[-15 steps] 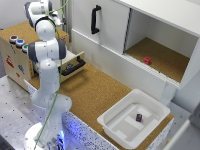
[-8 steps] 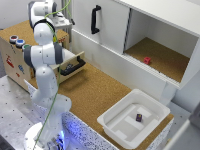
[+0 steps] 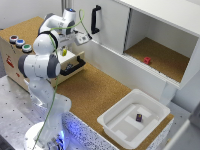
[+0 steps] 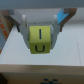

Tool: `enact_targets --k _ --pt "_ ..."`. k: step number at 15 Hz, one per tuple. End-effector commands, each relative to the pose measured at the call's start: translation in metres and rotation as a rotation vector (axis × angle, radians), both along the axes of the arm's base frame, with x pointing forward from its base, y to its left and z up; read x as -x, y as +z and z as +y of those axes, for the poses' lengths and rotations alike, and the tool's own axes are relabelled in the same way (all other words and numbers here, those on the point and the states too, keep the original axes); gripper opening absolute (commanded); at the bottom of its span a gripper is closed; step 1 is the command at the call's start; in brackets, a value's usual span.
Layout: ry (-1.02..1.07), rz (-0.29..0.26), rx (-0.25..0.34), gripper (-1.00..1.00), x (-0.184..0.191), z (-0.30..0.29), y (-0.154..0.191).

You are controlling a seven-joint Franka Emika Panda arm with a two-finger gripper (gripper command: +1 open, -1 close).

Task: Move to the drawer and place the yellow object

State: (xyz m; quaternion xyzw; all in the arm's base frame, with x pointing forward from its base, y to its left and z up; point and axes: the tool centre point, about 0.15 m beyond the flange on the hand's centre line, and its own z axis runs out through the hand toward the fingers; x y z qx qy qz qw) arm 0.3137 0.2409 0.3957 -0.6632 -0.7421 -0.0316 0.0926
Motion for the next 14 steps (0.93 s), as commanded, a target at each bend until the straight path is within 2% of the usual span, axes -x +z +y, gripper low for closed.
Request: enact_targets --k 1,3,7,11,12,14 --pt "-0.015 -0.116 -0.031 -1.0 0.011 0.039 -0.038" --pt "-0.054 -0.142 0.006 -1.0 0.004 0.06 -0.049" --pt "-0.141 -0.144 0.079 -1.0 -0.018 0.083 -0.073" --pt "-0.208 -0.138 0.112 -1.0 -0.029 0.085 -0.073" --pt "-0.221 -0.128 0.127 1.0 -0.029 0.084 -0.07" --pt "-0.227 -0.102 0.131 1.0 -0.022 0.08 -0.056"
